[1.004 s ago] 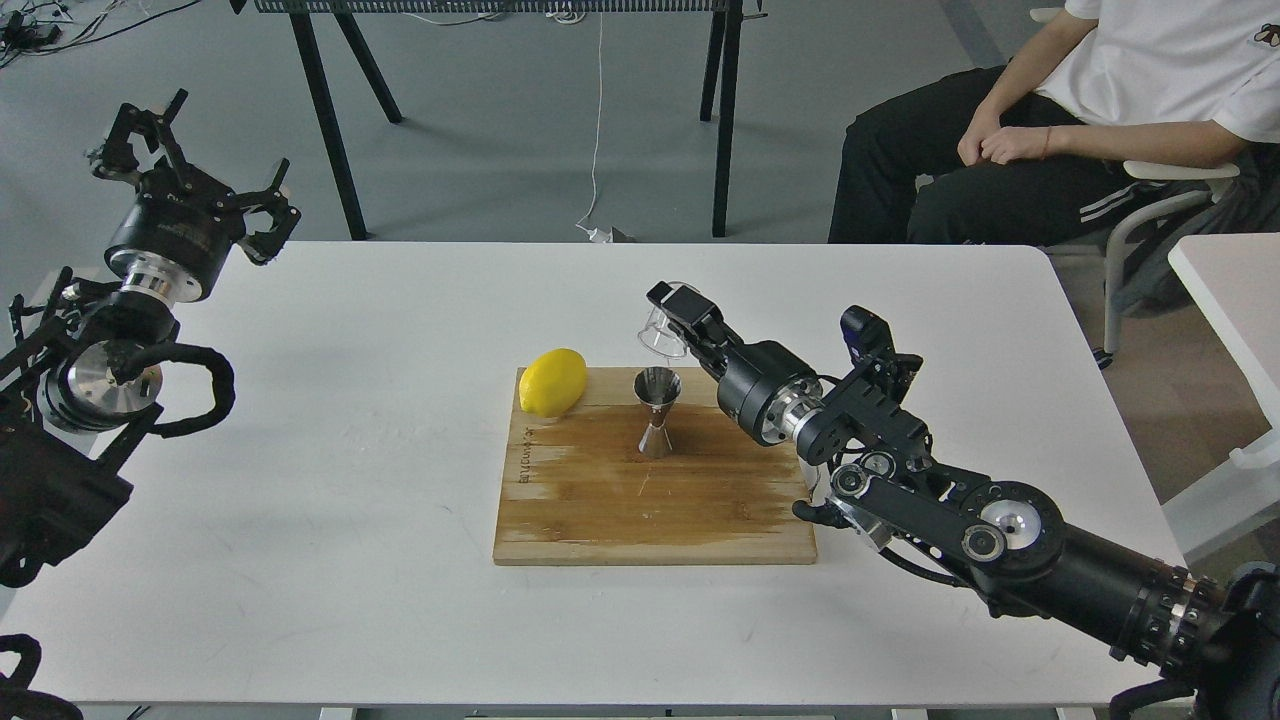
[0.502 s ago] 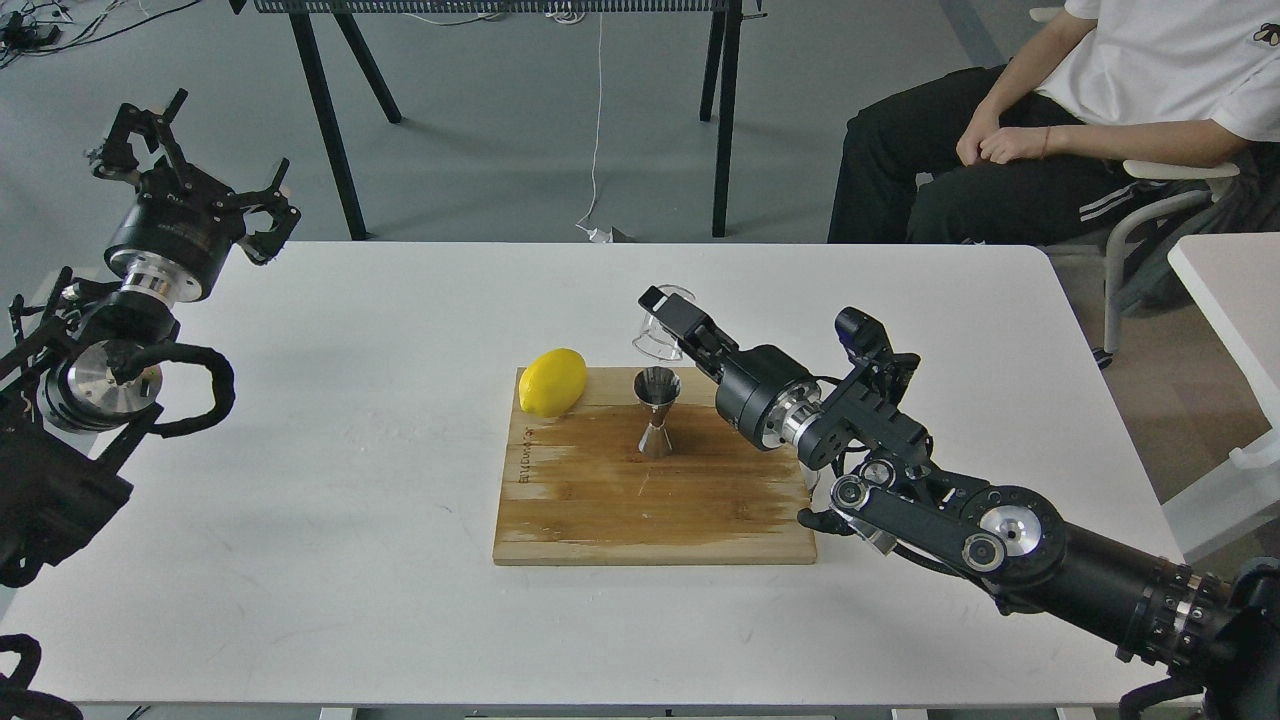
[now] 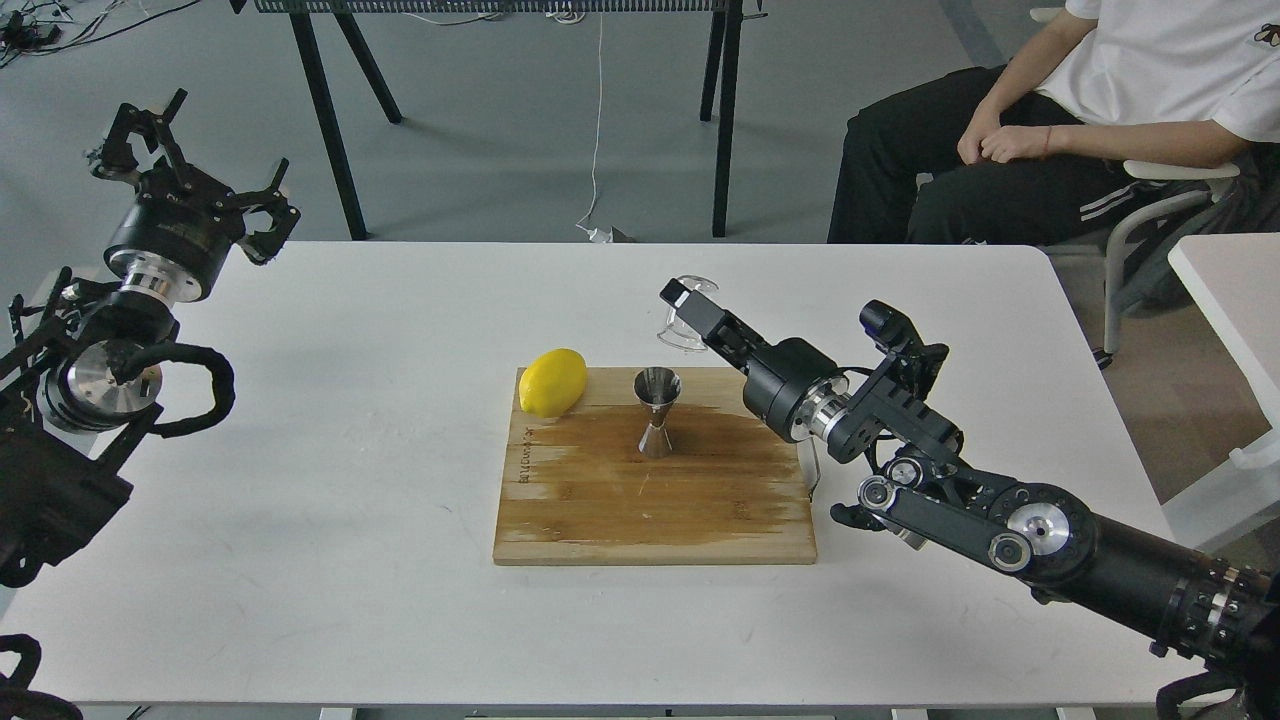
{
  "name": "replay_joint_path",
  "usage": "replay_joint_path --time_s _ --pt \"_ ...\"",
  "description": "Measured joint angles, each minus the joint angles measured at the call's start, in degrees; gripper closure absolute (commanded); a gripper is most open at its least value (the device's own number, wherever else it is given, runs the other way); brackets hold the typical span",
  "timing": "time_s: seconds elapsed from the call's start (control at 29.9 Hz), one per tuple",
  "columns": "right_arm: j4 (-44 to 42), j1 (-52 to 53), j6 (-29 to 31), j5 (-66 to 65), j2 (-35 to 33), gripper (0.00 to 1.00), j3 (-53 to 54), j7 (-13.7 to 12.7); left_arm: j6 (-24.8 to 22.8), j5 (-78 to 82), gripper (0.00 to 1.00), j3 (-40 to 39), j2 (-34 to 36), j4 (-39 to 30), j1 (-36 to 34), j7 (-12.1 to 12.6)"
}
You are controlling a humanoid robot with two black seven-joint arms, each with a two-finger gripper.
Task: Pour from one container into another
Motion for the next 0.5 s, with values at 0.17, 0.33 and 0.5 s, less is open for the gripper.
replay_joint_path --time_s 0.17,0.33,0.5 --pt "3.77 -1.37 1.09 19.4 -3.2 0.7 5.85 -0.92 0.0 -0.07 0.0 -0.08 0.74 0.0 0.0 0.0" --pt "4.86 -5.32 3.92 39.44 -6.73 0.7 12.66 -1.18 -0.04 -0.09 0.0 -0.09 1.01 0.0 0.0 0.0" --pt "2.46 -11.61 9.41 54.58 -8.27 0.68 20.89 -2.59 -0.05 -0.16 0.0 -0.09 0.62 0.0 0.04 0.0"
